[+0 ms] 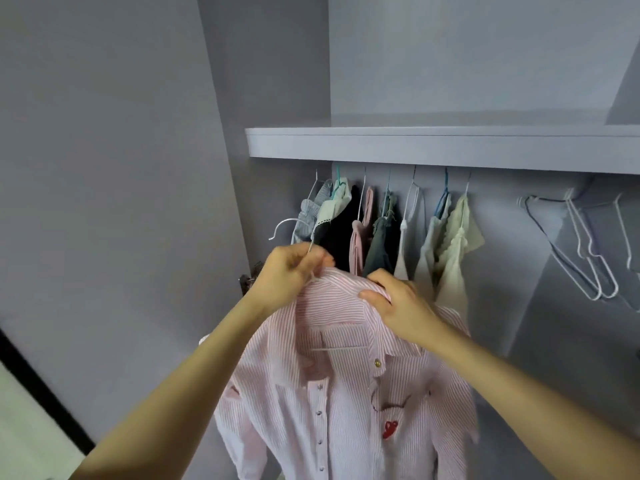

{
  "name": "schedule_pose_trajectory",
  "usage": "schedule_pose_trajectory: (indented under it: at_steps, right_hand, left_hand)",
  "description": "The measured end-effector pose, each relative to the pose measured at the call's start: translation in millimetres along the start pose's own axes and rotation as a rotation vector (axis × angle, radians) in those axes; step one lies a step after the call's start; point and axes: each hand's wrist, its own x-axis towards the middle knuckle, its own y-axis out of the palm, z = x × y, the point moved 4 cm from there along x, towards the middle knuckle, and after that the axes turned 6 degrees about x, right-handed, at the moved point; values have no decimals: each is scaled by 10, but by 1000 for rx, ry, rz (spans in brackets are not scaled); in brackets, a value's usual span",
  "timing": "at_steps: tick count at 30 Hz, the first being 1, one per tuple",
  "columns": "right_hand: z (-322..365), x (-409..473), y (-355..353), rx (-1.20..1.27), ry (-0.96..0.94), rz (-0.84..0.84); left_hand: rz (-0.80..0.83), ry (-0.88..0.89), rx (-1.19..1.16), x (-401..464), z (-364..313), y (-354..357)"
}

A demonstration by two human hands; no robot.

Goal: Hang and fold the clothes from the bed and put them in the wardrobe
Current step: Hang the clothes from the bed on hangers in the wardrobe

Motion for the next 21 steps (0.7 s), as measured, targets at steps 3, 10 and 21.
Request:
schedule_pose_trajectory:
  at_steps: [3, 10, 21]
  right_hand:
    - [24, -14, -2, 73, 36, 43]
    - [254, 104, 68, 74, 21, 10]
    - [393, 355, 23, 170, 154, 59]
  left_hand:
    - [-37, -77, -216, -2, 13, 39]
    - [-1, -42, -192, 22, -40, 139]
    - [-29, 84, 150, -3, -26, 78]
